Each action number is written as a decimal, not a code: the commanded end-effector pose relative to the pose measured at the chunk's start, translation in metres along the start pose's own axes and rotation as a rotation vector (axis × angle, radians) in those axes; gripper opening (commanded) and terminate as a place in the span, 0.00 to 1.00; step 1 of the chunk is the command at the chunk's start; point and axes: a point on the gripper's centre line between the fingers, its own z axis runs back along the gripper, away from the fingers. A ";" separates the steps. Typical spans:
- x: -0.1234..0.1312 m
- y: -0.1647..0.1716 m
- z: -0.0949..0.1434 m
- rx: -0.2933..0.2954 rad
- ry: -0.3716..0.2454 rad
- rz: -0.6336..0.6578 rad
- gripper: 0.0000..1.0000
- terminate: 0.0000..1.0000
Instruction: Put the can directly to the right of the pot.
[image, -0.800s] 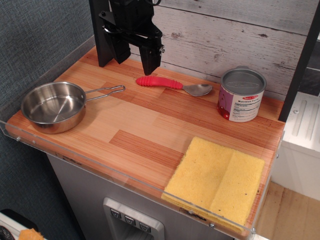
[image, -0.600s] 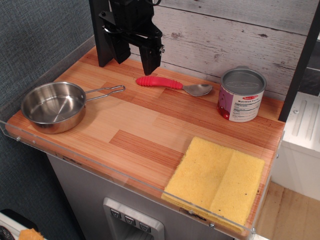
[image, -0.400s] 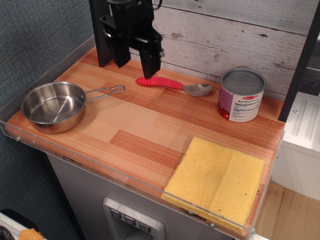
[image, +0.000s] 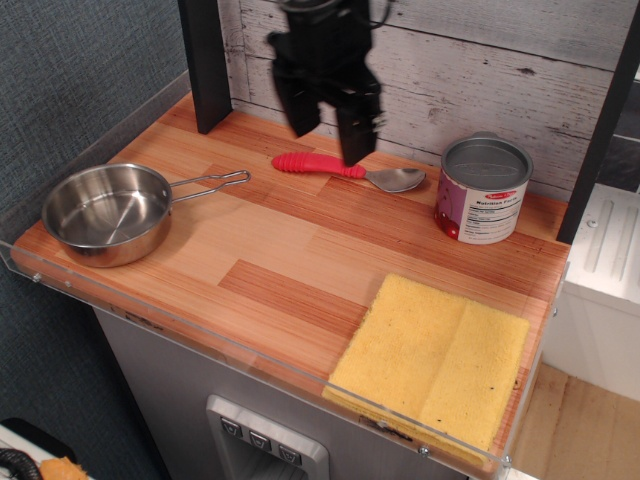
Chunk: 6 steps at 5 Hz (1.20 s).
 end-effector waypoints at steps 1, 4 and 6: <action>0.057 -0.053 0.017 -0.027 -0.157 -0.401 1.00 0.00; 0.093 -0.085 -0.004 -0.117 -0.299 -0.631 1.00 0.00; 0.103 -0.094 -0.009 -0.080 -0.333 -0.708 1.00 0.00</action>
